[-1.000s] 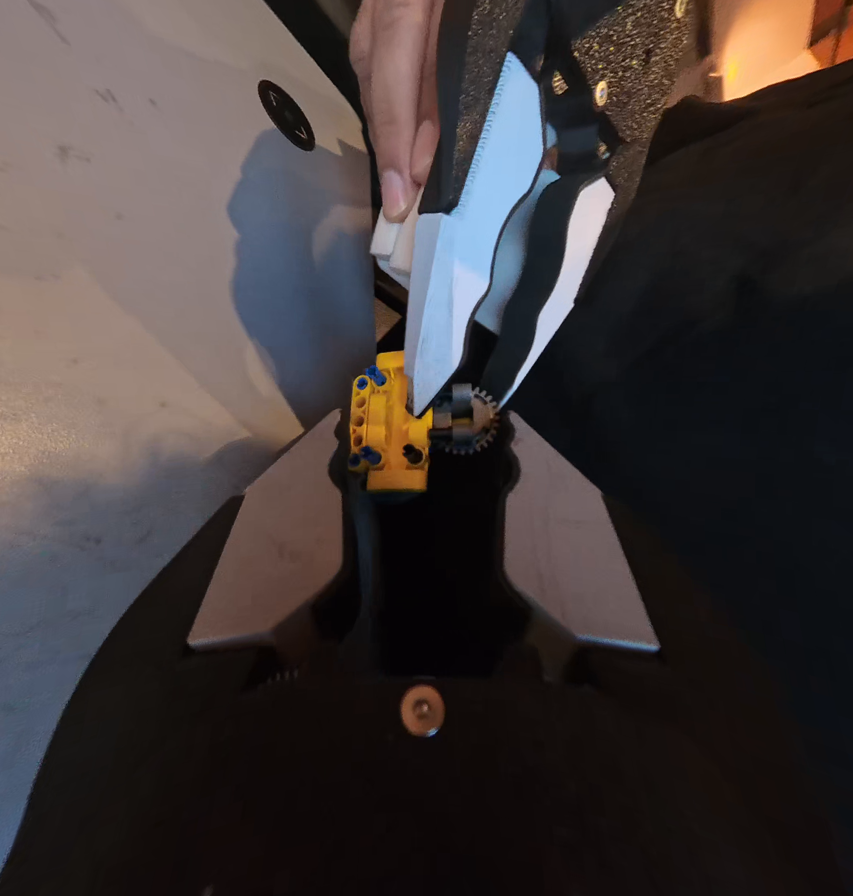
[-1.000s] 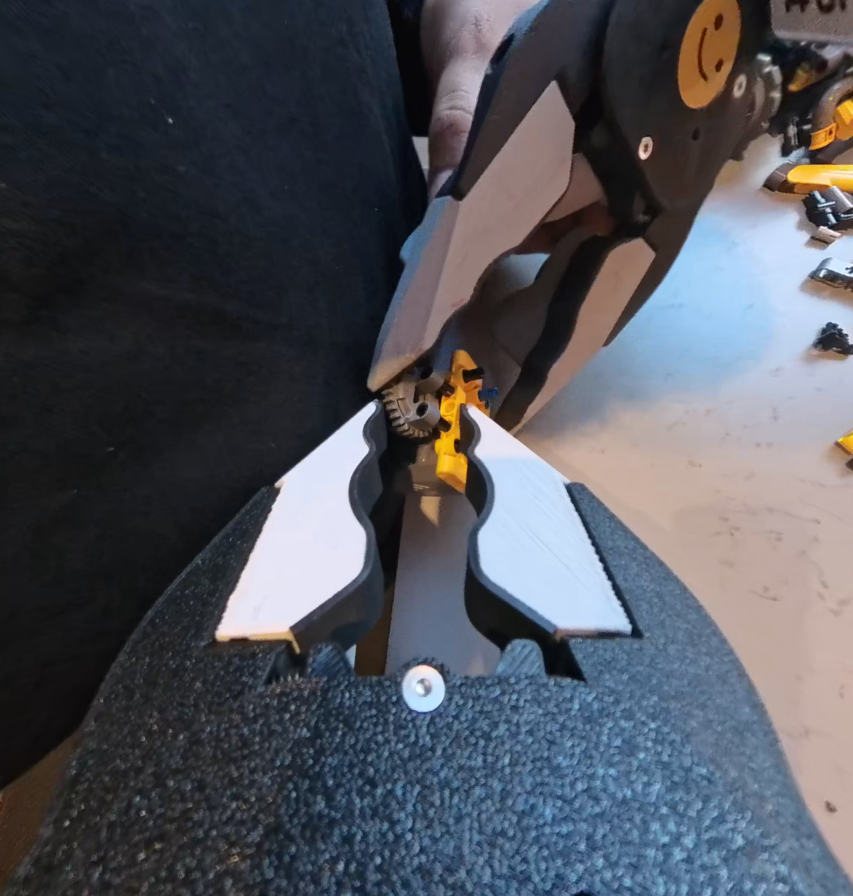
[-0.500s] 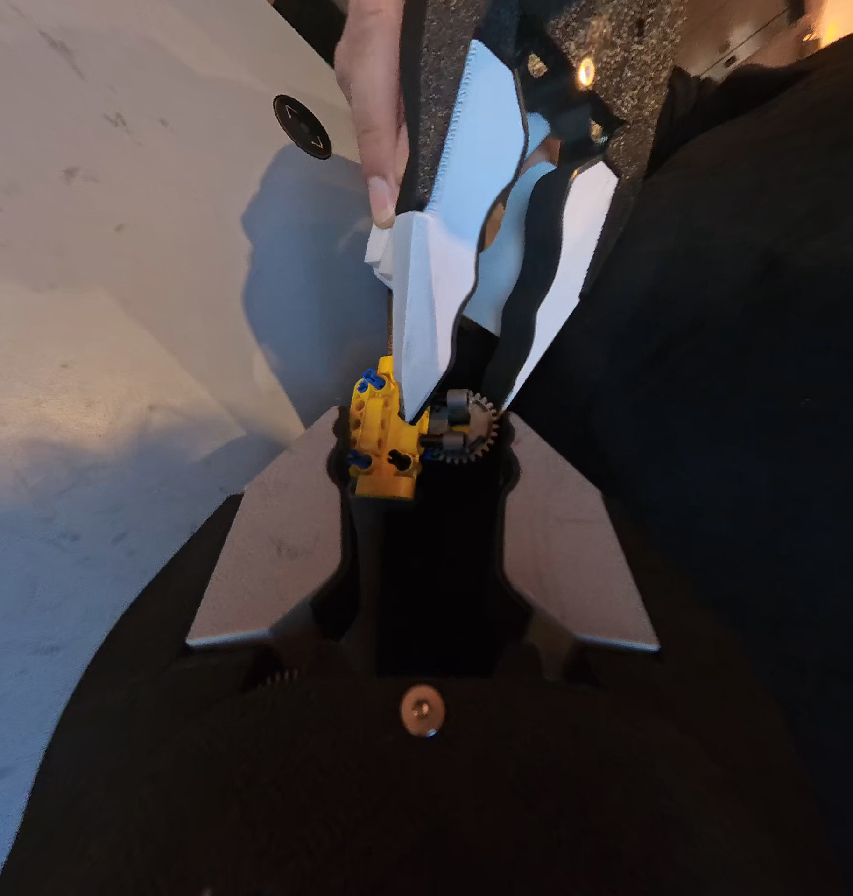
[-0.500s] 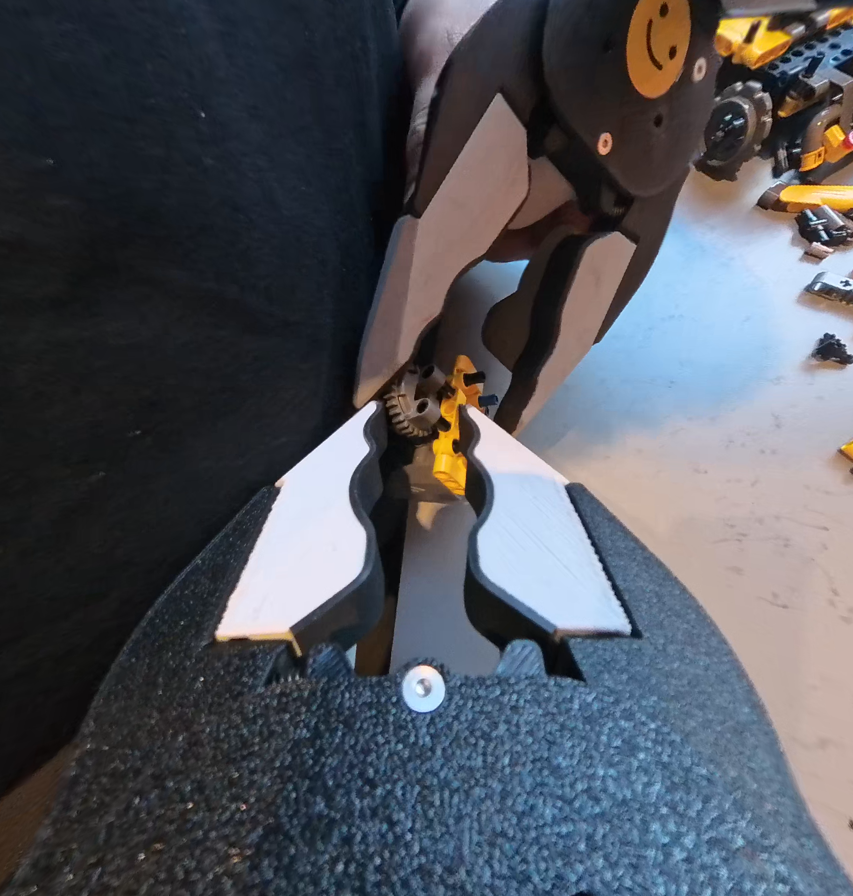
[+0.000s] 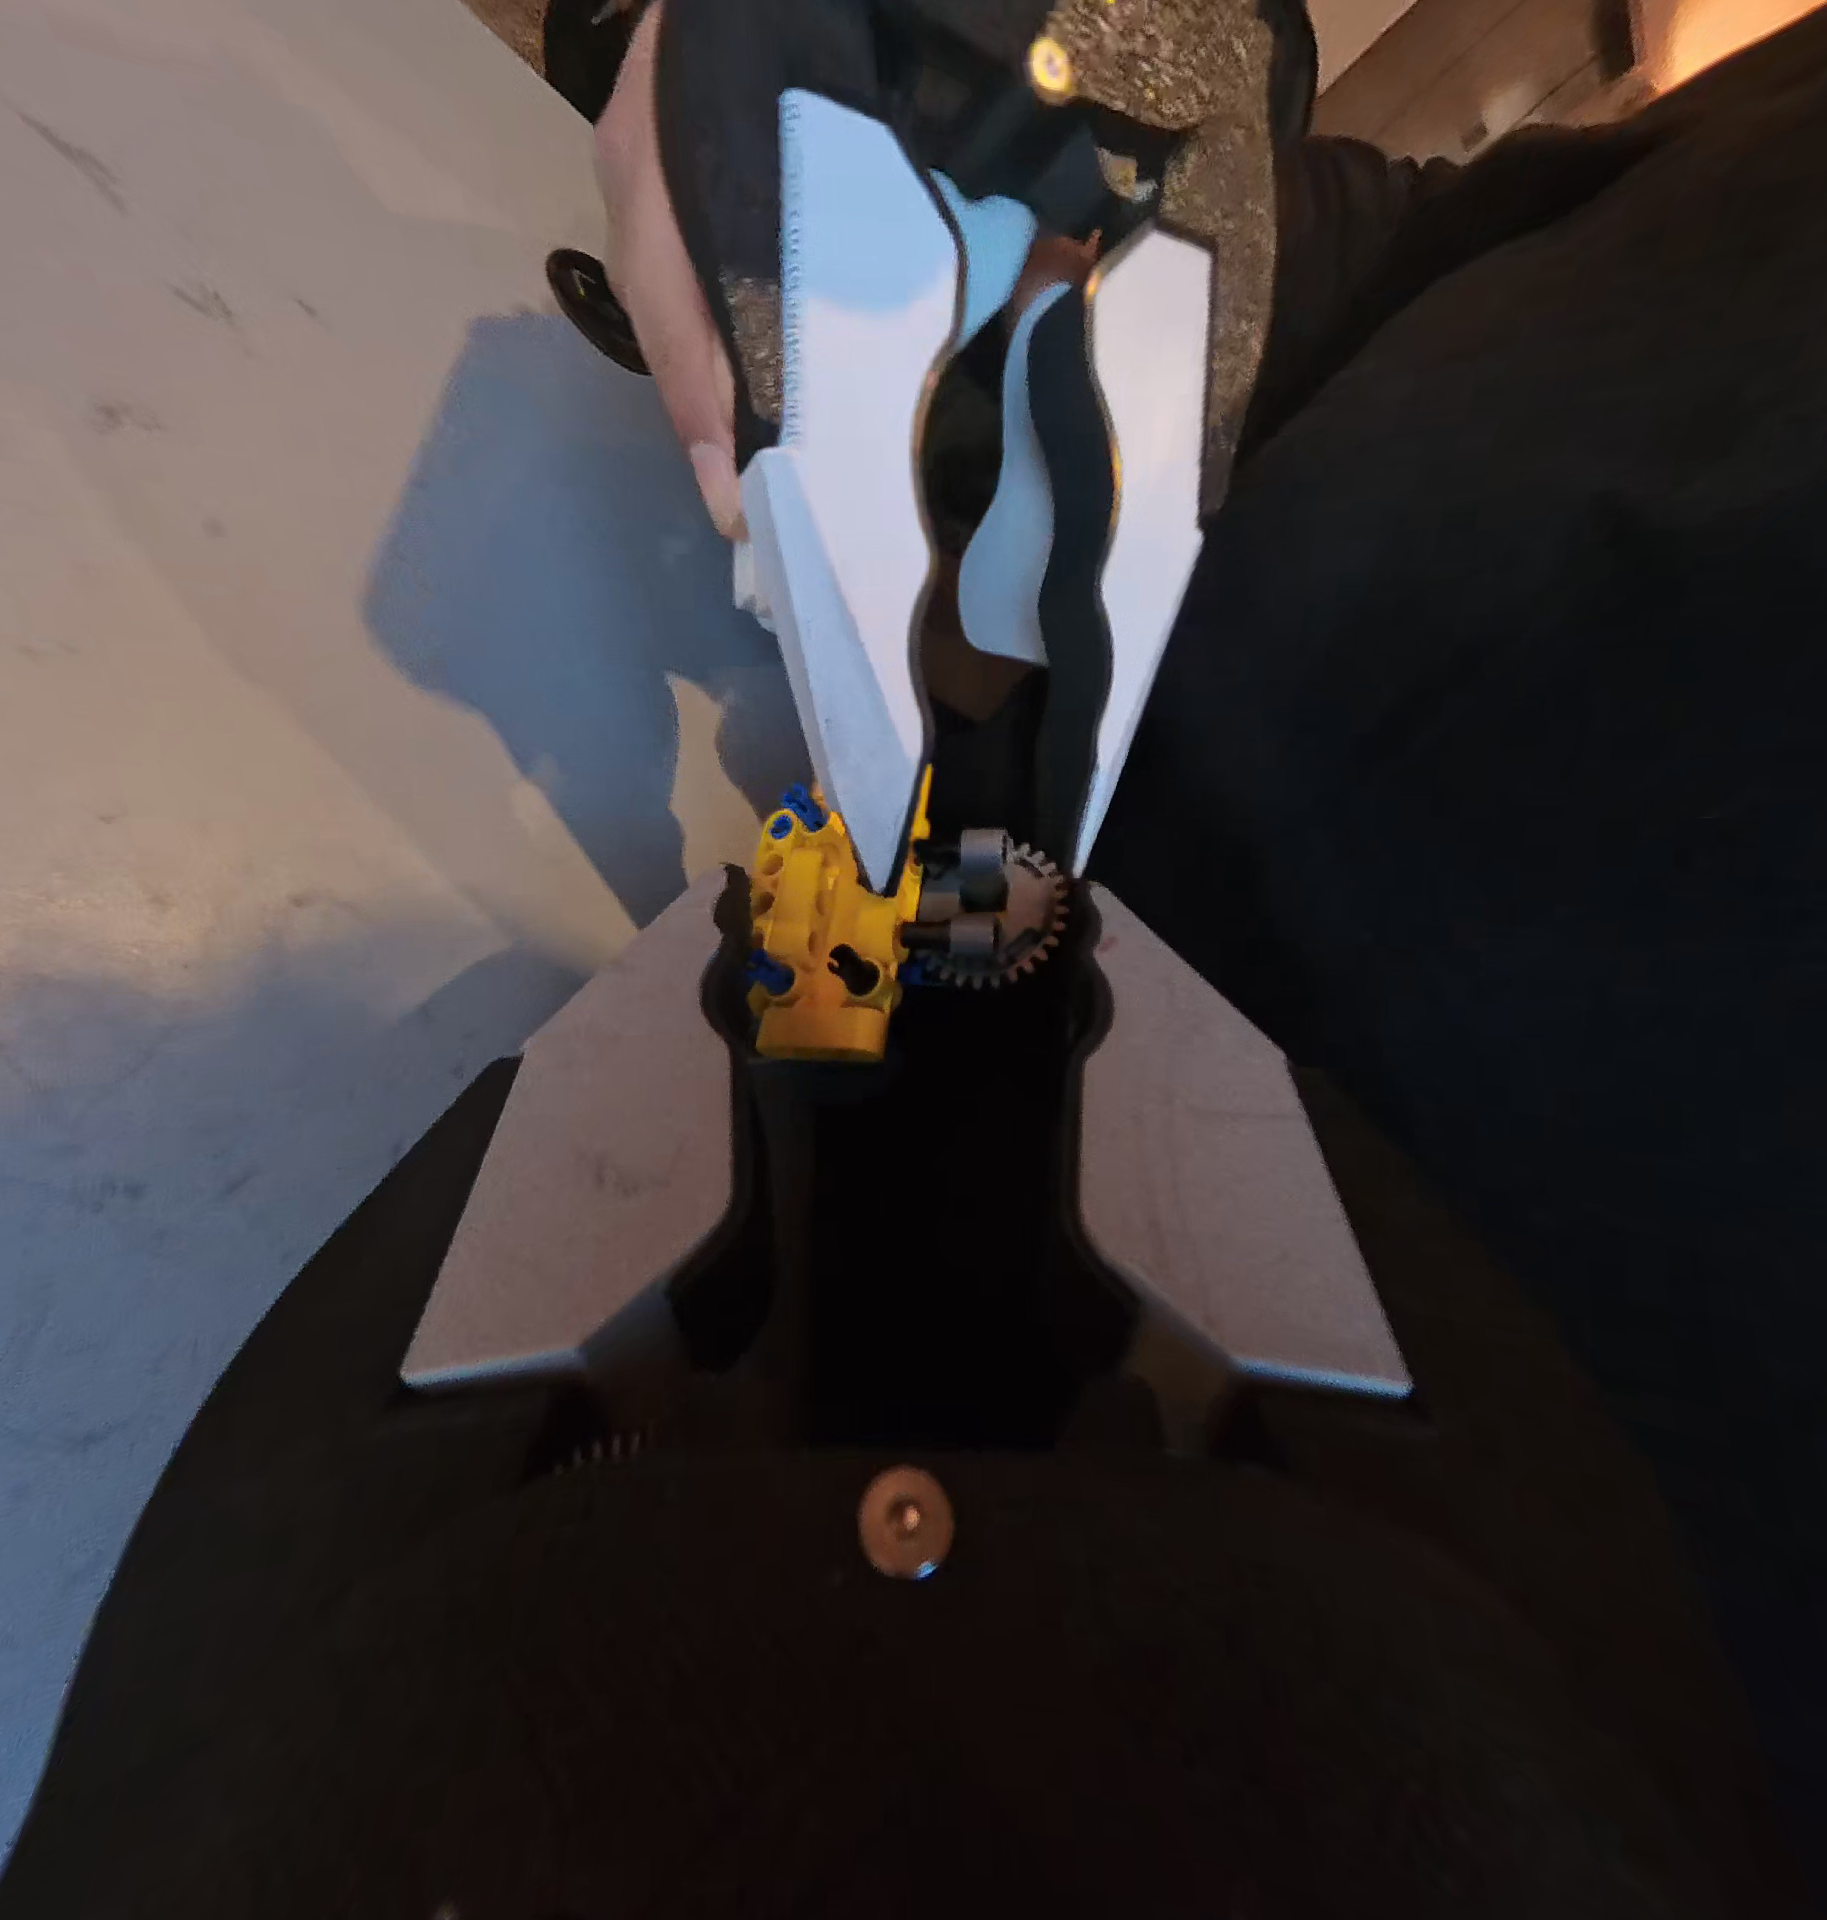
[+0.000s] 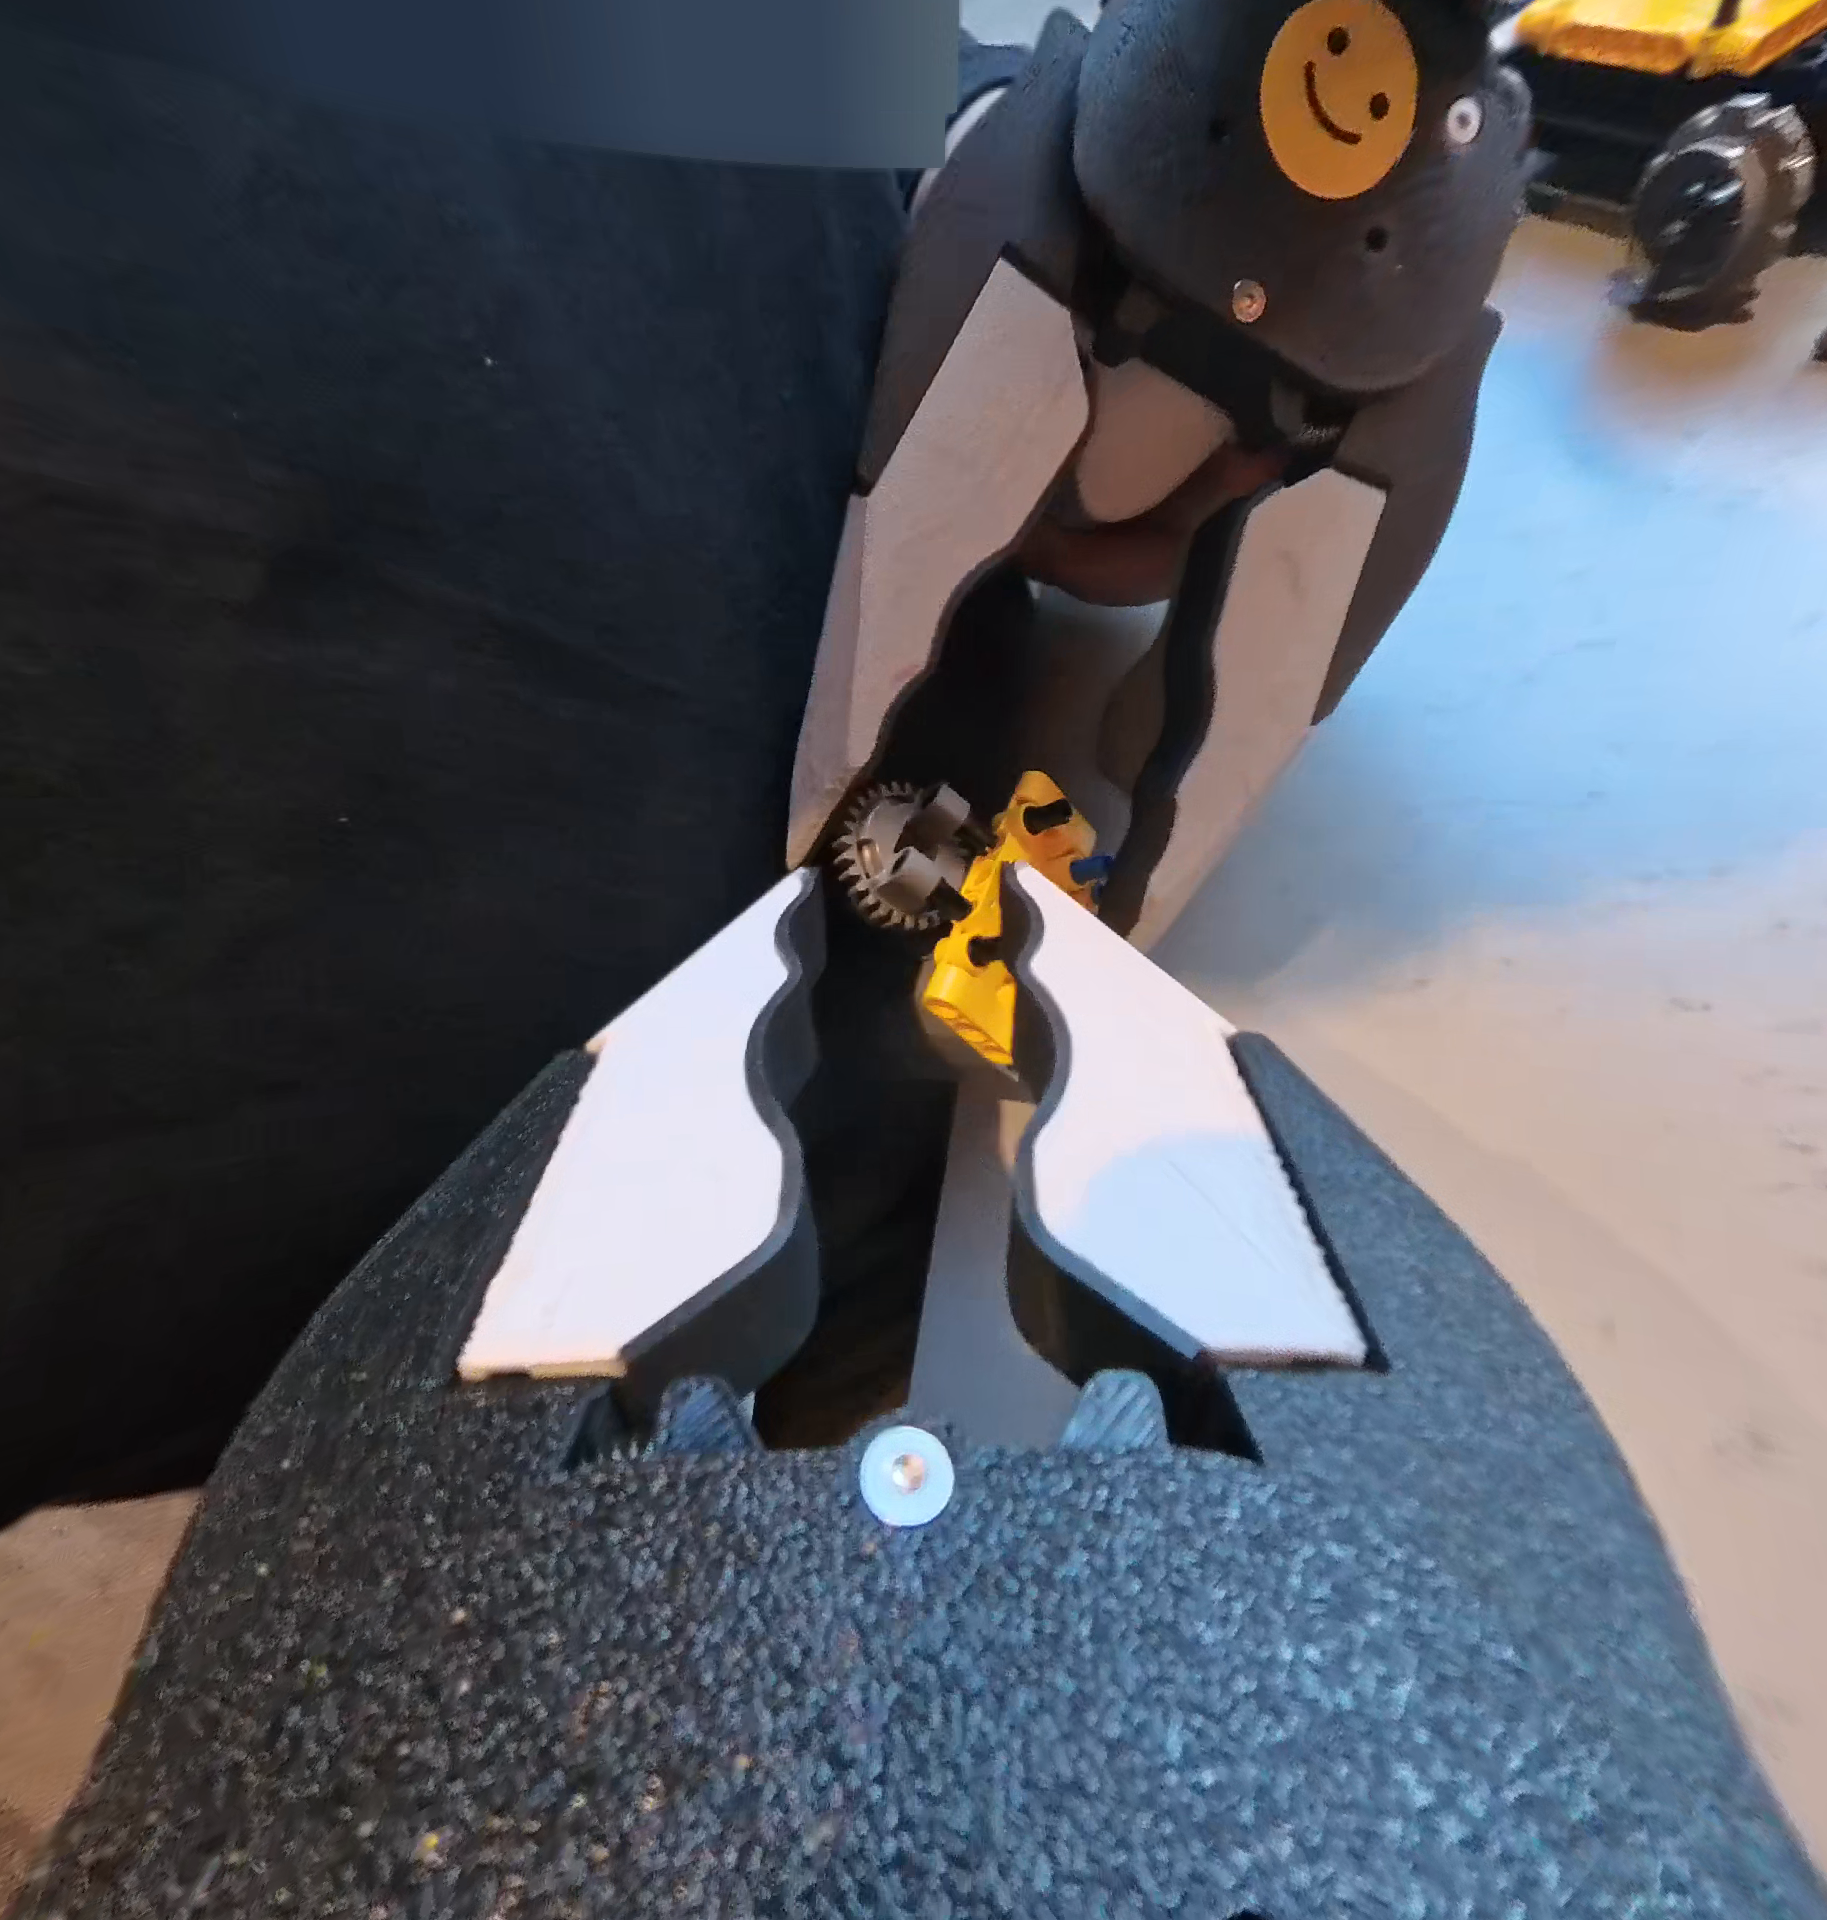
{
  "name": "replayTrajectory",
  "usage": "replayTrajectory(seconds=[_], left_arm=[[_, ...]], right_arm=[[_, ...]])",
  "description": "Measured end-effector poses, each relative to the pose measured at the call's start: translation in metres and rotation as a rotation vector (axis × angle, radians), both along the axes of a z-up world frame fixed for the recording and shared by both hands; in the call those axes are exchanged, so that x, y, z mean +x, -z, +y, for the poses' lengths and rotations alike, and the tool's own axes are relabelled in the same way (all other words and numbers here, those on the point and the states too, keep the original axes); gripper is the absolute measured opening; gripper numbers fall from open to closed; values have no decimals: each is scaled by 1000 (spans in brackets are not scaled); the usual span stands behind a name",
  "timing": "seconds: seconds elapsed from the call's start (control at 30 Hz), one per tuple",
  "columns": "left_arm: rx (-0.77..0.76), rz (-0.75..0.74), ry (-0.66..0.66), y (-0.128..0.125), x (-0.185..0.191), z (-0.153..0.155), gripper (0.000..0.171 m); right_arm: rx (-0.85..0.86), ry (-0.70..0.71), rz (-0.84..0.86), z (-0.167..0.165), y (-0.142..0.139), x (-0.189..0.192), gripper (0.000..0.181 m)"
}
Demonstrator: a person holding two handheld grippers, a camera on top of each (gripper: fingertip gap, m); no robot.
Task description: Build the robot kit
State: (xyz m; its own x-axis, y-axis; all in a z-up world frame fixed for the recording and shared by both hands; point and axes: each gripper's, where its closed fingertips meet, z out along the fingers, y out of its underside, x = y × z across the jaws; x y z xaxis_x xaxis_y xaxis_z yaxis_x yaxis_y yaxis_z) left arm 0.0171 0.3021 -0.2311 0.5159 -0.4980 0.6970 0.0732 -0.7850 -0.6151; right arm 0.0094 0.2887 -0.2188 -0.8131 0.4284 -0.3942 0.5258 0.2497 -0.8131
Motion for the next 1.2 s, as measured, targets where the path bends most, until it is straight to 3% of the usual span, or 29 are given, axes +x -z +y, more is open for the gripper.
replayTrajectory(seconds=[0.23,0.57,0.7,0.97,1.1,1.2], left_arm=[[3,19,11,1,-1,-2,60],[-20,13,24,5,1,-5,59],[-18,5,20,5,0,-4,59],[-22,-2,8,4,1,-2,59],[-11,28,16,5,2,-2,59],[-12,24,13,4,2,-2,59]], right_arm=[[-46,-117,-84,2,1,-2,28],[-19,-142,-126,0,6,-1,28],[-13,-111,-133,1,6,-2,27],[-158,9,-327,2,3,-3,28],[-189,37,-464,4,1,-4,18],[-128,35,-457,4,1,-3,16]])
